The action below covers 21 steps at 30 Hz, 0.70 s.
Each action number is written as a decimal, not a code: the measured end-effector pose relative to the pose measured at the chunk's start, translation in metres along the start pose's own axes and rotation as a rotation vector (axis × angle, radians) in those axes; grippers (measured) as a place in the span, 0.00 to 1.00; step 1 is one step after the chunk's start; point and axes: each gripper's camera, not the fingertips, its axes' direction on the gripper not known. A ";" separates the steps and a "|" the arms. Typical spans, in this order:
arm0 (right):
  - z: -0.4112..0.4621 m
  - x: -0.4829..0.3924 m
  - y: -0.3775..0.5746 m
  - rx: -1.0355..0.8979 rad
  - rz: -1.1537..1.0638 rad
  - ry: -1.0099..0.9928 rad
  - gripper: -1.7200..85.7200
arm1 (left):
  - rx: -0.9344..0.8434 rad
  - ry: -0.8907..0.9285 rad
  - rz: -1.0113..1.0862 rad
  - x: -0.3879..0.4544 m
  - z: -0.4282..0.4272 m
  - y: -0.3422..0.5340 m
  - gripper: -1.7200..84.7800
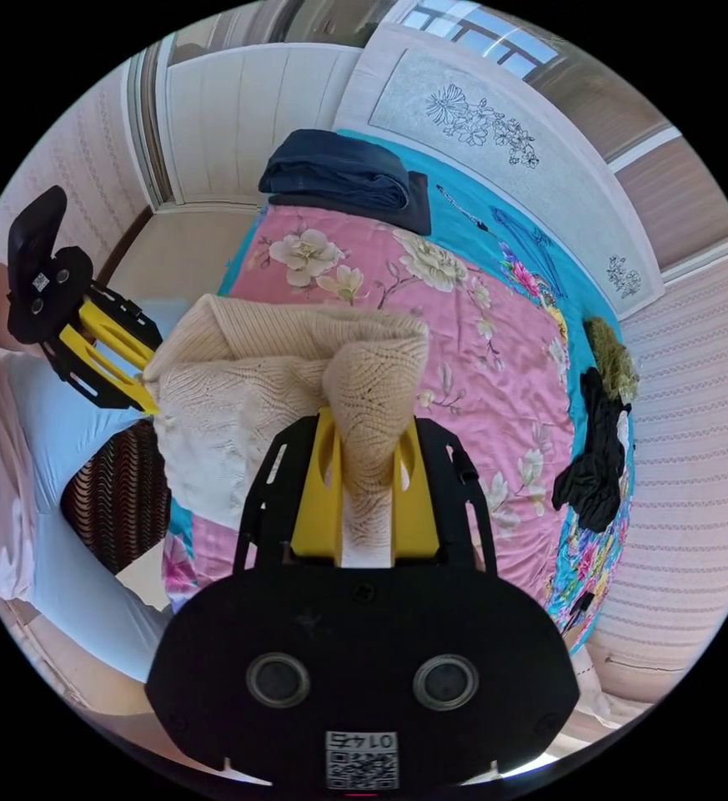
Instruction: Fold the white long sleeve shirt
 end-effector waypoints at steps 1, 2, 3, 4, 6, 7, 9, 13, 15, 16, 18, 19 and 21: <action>-0.014 -0.006 -0.002 0.015 -0.001 0.009 0.12 | 0.017 -0.005 0.004 0.004 -0.013 0.004 0.08; -0.027 -0.013 -0.004 0.032 -0.001 0.020 0.12 | 0.034 -0.017 0.011 0.007 -0.026 0.007 0.08; -0.033 -0.016 -0.005 0.041 -0.001 0.026 0.12 | 0.040 -0.022 0.013 0.008 -0.032 0.009 0.08; -0.046 -0.021 -0.009 0.061 0.000 0.034 0.12 | 0.056 -0.030 0.017 0.009 -0.046 0.012 0.08; -0.065 -0.029 -0.015 0.090 0.002 0.044 0.12 | 0.080 -0.043 0.021 0.010 -0.066 0.018 0.08; -0.077 -0.034 -0.020 0.111 0.000 0.050 0.12 | 0.095 -0.056 0.028 0.010 -0.079 0.022 0.08; -0.093 -0.042 -0.029 0.137 -0.005 0.060 0.12 | 0.121 -0.069 0.030 0.010 -0.099 0.028 0.08; -0.127 -0.058 -0.059 0.181 -0.040 0.082 0.12 | 0.171 -0.099 0.028 0.006 -0.143 0.039 0.08; -0.140 -0.062 -0.075 0.200 -0.056 0.088 0.12 | 0.194 -0.132 0.038 0.002 -0.162 0.042 0.08; -0.148 -0.062 -0.087 0.212 -0.066 0.087 0.12 | 0.214 -0.143 0.031 -0.003 -0.175 0.043 0.08; -0.160 -0.060 -0.109 0.231 -0.083 0.087 0.12 | 0.244 -0.156 0.016 -0.015 -0.195 0.043 0.08; -0.168 -0.058 -0.126 0.241 -0.101 0.093 0.12 | 0.269 -0.168 0.007 -0.025 -0.209 0.042 0.08; -0.181 -0.051 -0.156 0.253 -0.132 0.103 0.12 | 0.303 -0.181 -0.008 -0.042 -0.231 0.037 0.08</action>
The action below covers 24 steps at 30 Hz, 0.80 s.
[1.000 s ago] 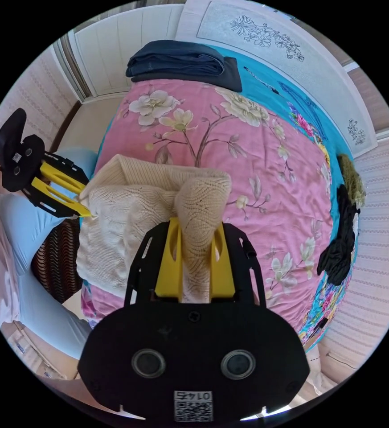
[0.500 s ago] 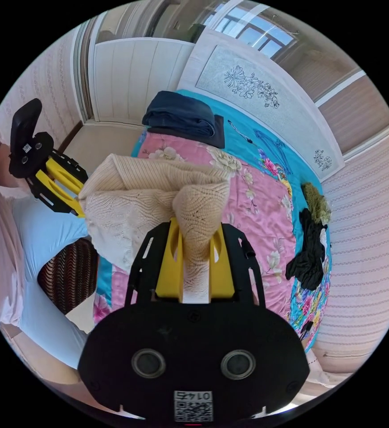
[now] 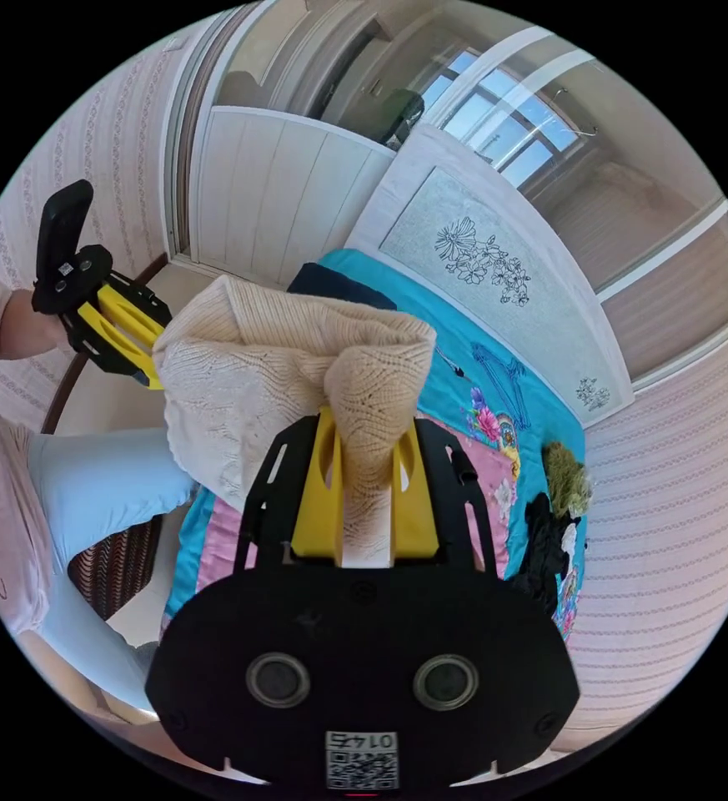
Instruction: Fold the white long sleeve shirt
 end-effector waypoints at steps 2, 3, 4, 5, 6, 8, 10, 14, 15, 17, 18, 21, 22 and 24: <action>0.002 0.025 -0.049 0.009 -0.019 -0.005 0.13 | 0.045 -0.023 -0.054 -0.038 -0.018 -0.017 0.08; 0.006 0.033 -0.063 0.007 -0.014 -0.012 0.13 | 0.056 -0.036 -0.070 -0.050 -0.021 -0.022 0.08; 0.016 0.055 -0.090 0.003 0.030 -0.028 0.14 | 0.054 -0.081 -0.105 -0.075 -0.022 -0.031 0.09; 0.030 0.076 -0.115 0.012 0.065 -0.040 0.15 | 0.030 -0.149 -0.161 -0.106 -0.018 -0.040 0.09; 0.040 0.087 -0.127 0.004 0.086 -0.045 0.16 | 0.017 -0.184 -0.194 -0.122 -0.014 -0.042 0.09; 0.085 0.124 -0.161 -0.058 0.219 -0.056 0.18 | -0.066 -0.312 -0.351 -0.186 0.010 -0.044 0.10; 0.118 0.129 -0.168 -0.067 0.288 -0.111 0.18 | -0.157 -0.365 -0.395 -0.217 0.036 -0.037 0.10; 0.196 0.080 -0.159 -0.244 0.159 -0.204 0.18 | -0.308 -0.409 -0.372 -0.222 0.087 -0.023 0.10; 0.204 0.072 -0.156 -0.274 0.134 -0.185 0.18 | -0.301 -0.417 -0.368 -0.218 0.088 -0.023 0.09; 0.196 0.060 -0.143 -0.256 0.098 -0.128 0.18 | -0.268 -0.421 -0.345 -0.200 0.085 -0.027 0.10; 0.189 0.059 -0.139 -0.240 0.097 -0.121 0.18 | -0.262 -0.425 -0.339 -0.195 0.084 -0.029 0.10; 0.145 0.064 -0.115 -0.192 0.111 -0.099 0.20 | -0.255 -0.440 -0.329 -0.165 0.071 -0.041 0.10; 0.121 0.064 -0.101 -0.170 0.118 -0.083 0.21 | -0.238 -0.447 -0.302 -0.145 0.062 -0.047 0.10; 0.080 0.063 -0.074 -0.147 0.129 -0.040 0.21 | -0.199 -0.471 -0.219 -0.106 0.046 -0.057 0.10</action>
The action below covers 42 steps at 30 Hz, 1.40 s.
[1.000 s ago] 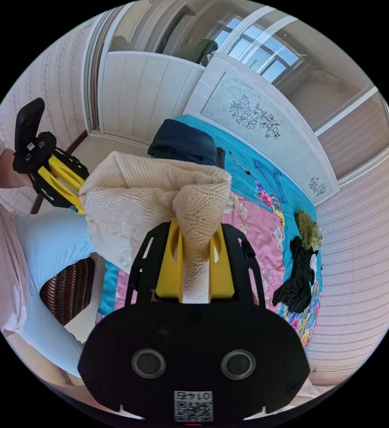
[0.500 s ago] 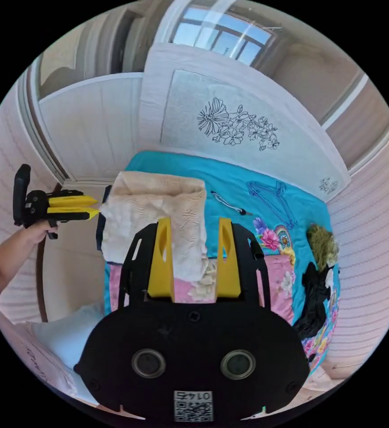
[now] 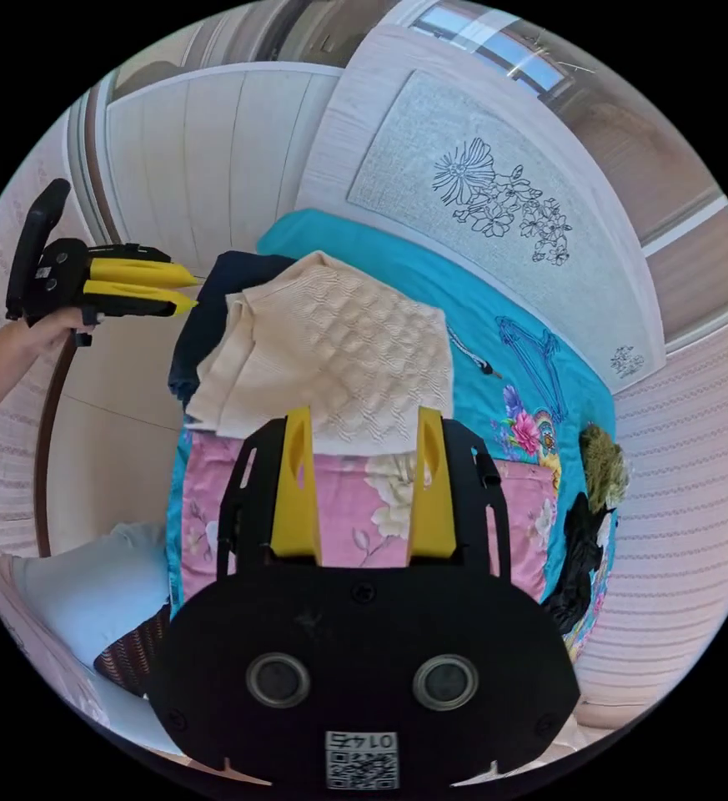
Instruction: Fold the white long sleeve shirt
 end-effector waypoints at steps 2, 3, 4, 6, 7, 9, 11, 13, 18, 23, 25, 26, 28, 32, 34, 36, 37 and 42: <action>-0.054 0.002 0.062 0.054 0.044 0.066 0.21 | 0.106 0.001 0.075 0.046 -0.048 0.007 0.09; -0.066 0.003 0.080 0.059 0.063 0.083 0.22 | 0.141 0.020 0.094 0.059 -0.061 0.010 0.09; -0.092 0.006 0.120 0.073 0.112 0.106 0.22 | 0.209 0.067 0.136 0.089 -0.084 0.014 0.09; -0.130 0.011 0.186 0.081 0.199 0.127 0.22 | 0.260 0.109 0.225 0.142 -0.115 0.018 0.09; -0.156 0.013 0.234 0.082 0.261 0.144 0.22 | 0.291 0.127 0.291 0.181 -0.133 0.021 0.10; -0.196 0.013 0.307 0.066 0.360 0.176 0.22 | 0.334 0.181 0.381 0.242 -0.156 0.025 0.11; -0.250 0.005 0.406 0.033 0.482 0.239 0.22 | 0.349 0.290 0.492 0.327 -0.180 0.026 0.12; -0.290 -0.004 0.480 0.008 0.570 0.299 0.22 | 0.343 0.387 0.558 0.393 -0.195 0.025 0.13; -0.388 -0.037 0.683 -0.041 0.837 0.408 0.22 | 0.332 0.610 0.748 0.575 -0.240 0.028 0.13; -0.477 -0.083 0.902 -0.071 1.170 0.510 0.23 | 0.366 0.762 0.924 0.756 -0.292 0.026 0.14; -0.501 -0.098 0.965 -0.076 1.261 0.536 0.23 | 0.367 0.772 0.989 0.813 -0.304 0.024 0.14; -0.516 -0.107 1.003 -0.083 1.317 0.559 0.23 | 0.356 0.801 1.020 0.851 -0.309 0.022 0.14; -0.536 -0.118 1.054 -0.081 1.400 0.595 0.22 | 0.331 0.843 1.061 0.909 -0.316 0.020 0.14; -0.561 -0.126 1.147 -0.058 1.539 0.609 0.21 | 0.325 0.891 1.115 1.040 -0.321 0.027 0.14; -0.562 -0.118 1.174 -0.066 1.564 0.587 0.21 | 0.300 0.899 1.159 1.095 -0.318 0.033 0.15; -0.561 -0.103 1.196 -0.088 1.575 0.559 0.21 | 0.251 0.907 1.190 1.146 -0.313 0.040 0.15; -0.561 -0.093 1.208 -0.101 1.571 0.542 0.20 | 0.215 0.913 1.212 1.178 -0.309 0.044 0.15; -0.567 -0.060 1.251 -0.123 1.563 0.525 0.18 | 0.120 0.877 1.277 1.289 -0.291 0.059 0.16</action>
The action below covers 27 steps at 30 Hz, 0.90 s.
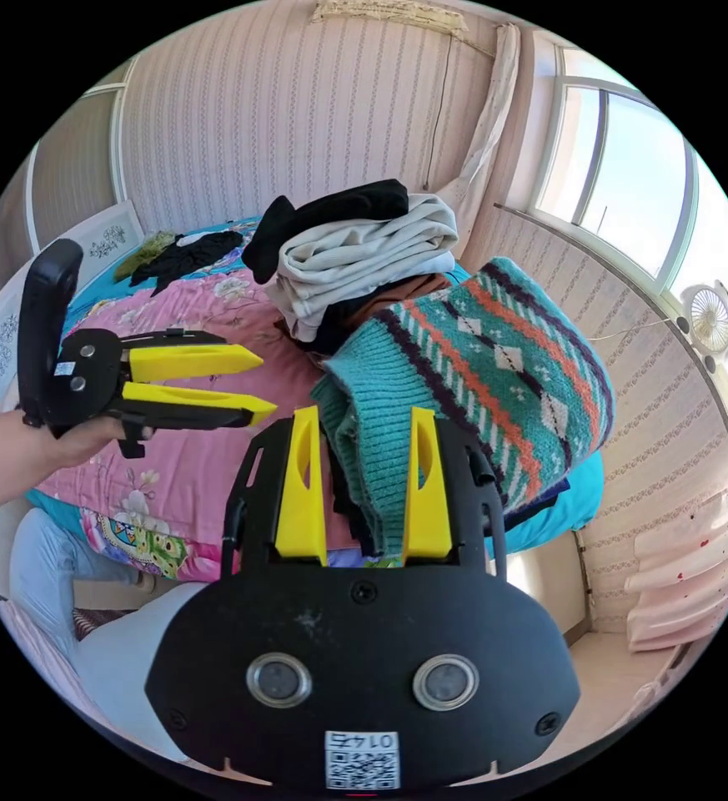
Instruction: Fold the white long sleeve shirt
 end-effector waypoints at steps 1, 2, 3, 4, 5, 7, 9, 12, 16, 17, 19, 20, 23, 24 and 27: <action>0.003 0.011 -0.006 -0.003 0.008 -0.017 0.17 | -0.013 -0.002 0.004 0.000 0.018 -0.017 0.16; 0.006 0.021 -0.011 -0.005 0.014 -0.026 0.16 | -0.024 -0.001 0.004 -0.001 0.034 -0.033 0.16; 0.008 0.026 -0.013 -0.008 0.014 -0.027 0.15 | -0.027 0.001 0.001 -0.002 0.041 -0.041 0.16; 0.012 0.034 -0.016 -0.016 0.013 -0.019 0.15 | -0.036 0.008 -0.006 -0.004 0.056 -0.056 0.16; 0.017 0.042 -0.019 -0.027 0.014 -0.017 0.14 | -0.052 0.017 -0.008 -0.006 0.070 -0.069 0.16; 0.023 0.053 -0.021 -0.033 0.028 -0.052 0.14 | -0.085 0.037 -0.012 -0.007 0.090 -0.084 0.15; 0.026 0.065 -0.022 -0.025 0.050 -0.081 0.14 | -0.078 0.040 -0.016 -0.008 0.100 -0.092 0.14; 0.026 0.079 -0.025 -0.007 0.067 -0.113 0.13 | -0.055 0.067 0.009 -0.013 0.107 -0.099 0.09; 0.021 0.082 -0.030 -0.008 0.038 -0.095 0.10 | -0.063 0.118 0.007 -0.016 0.111 -0.109 0.03; 0.019 0.081 -0.032 -0.008 0.028 -0.082 0.09 | -0.059 0.102 0.031 -0.015 0.111 -0.111 0.02; 0.016 0.080 -0.034 -0.009 0.020 -0.065 0.08 | -0.051 0.104 0.038 -0.018 0.111 -0.111 0.02; 0.015 0.079 -0.035 -0.010 0.018 -0.059 0.07 | -0.048 0.114 0.028 -0.023 0.110 -0.110 0.01; 0.010 0.080 -0.037 -0.003 0.020 -0.053 0.06 | -0.042 0.125 0.015 -0.032 0.106 -0.108 0.01; 0.009 0.080 -0.037 -0.002 0.020 -0.053 0.05 | -0.040 0.124 0.018 -0.033 0.104 -0.107 0.01; 0.000 0.081 -0.034 0.010 0.026 -0.066 0.05 | -0.028 0.142 0.003 -0.043 0.094 -0.100 0.01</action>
